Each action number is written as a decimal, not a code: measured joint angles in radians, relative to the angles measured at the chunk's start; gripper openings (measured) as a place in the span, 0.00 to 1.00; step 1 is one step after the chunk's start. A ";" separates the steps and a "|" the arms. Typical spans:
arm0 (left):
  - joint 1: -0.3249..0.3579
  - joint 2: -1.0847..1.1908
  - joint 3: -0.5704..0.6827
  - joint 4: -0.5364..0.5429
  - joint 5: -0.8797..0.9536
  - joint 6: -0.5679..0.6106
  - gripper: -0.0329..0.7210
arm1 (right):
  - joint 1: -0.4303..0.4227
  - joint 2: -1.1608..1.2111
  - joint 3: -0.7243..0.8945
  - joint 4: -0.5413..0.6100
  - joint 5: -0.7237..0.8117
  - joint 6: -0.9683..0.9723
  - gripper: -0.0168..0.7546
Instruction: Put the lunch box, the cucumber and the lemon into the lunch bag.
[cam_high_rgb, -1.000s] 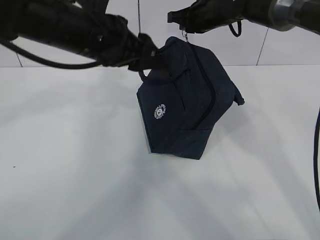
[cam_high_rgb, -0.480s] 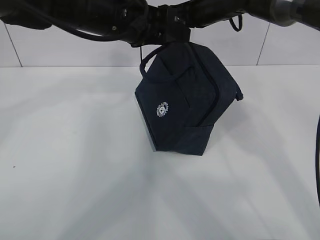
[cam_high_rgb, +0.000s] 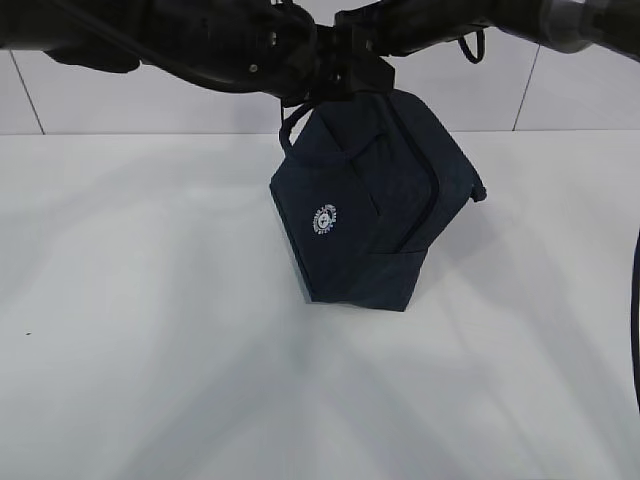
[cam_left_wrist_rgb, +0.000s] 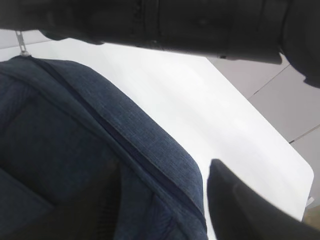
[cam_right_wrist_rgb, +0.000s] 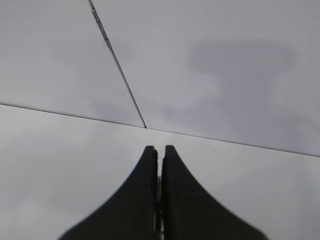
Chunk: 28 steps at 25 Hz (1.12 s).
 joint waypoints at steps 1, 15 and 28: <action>-0.002 0.002 -0.001 -0.008 0.000 0.000 0.58 | 0.000 0.000 0.000 0.000 0.002 0.000 0.02; -0.028 0.089 -0.009 -0.068 0.001 0.000 0.58 | 0.000 0.000 0.000 0.001 0.008 0.000 0.02; -0.024 0.127 -0.038 0.042 0.115 -0.048 0.07 | 0.000 0.000 -0.002 -0.003 0.045 -0.017 0.02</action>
